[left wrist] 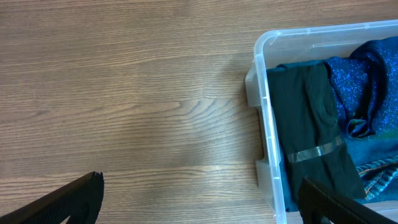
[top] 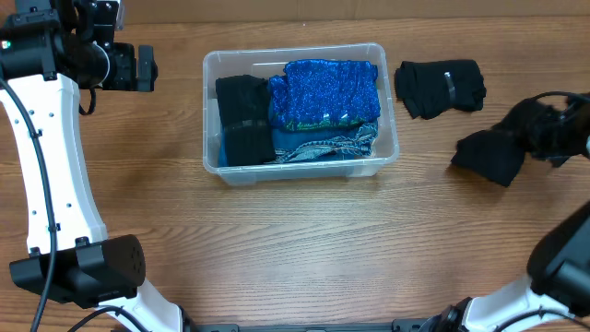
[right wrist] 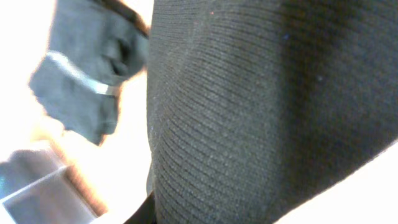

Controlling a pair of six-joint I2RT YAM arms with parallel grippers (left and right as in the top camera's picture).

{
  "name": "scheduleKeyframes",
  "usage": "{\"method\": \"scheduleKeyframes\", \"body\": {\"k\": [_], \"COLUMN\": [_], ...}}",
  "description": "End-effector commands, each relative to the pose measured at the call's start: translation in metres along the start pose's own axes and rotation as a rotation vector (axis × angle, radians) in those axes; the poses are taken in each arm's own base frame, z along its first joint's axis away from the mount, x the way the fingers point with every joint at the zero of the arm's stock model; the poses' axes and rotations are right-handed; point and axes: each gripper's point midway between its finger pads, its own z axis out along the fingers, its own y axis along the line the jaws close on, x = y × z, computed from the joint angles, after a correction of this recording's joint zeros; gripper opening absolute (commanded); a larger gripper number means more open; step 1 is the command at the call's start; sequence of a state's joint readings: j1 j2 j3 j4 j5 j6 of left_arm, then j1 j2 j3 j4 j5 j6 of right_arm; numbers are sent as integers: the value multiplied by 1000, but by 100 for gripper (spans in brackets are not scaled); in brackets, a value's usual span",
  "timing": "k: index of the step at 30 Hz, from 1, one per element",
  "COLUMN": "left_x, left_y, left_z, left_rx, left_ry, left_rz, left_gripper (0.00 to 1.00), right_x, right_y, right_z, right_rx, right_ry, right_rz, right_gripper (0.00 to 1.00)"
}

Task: Pack container
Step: 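Grasp the lower black folded garment and carry it over the bin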

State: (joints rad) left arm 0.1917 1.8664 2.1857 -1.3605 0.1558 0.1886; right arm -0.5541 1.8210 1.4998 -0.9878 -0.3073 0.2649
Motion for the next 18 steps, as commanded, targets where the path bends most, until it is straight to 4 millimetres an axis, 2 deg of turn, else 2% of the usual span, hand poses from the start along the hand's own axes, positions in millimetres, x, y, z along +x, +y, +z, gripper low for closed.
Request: {"method": "scheduleKeyframes", "body": {"k": [1,4,10,12,13,15,18], "left_x": [-2,-2,-2,-2,-2,-2,-2], "left_y": [0,0,0,0,0,0,0], "left_z": [3,3,3,3,3,3,3], "left_rx": [2,2,2,1,1,1,1], "left_ry": [-2,-2,-2,-2,-2,-2,-2], "left_rz": [-11,-11,-11,-11,-11,-11,-11], "left_gripper": [100,100,100,100,100,100,100], "right_x": [-3,13,52,64,67,82,96], "right_y": [56,85,131,145,149,162,172], "right_z": [-58,-87,-133,-150,-156,-176,-183], "right_rx": [-227,-351,-415,-408,-405,-375,-361], "right_ry": [-81,-79,-125,-170,-189,-267,-300], "right_rz": [-73,-117,-230,-202,-189,-66,48], "right_gripper": [13,8,11,9,4,4,4]}}
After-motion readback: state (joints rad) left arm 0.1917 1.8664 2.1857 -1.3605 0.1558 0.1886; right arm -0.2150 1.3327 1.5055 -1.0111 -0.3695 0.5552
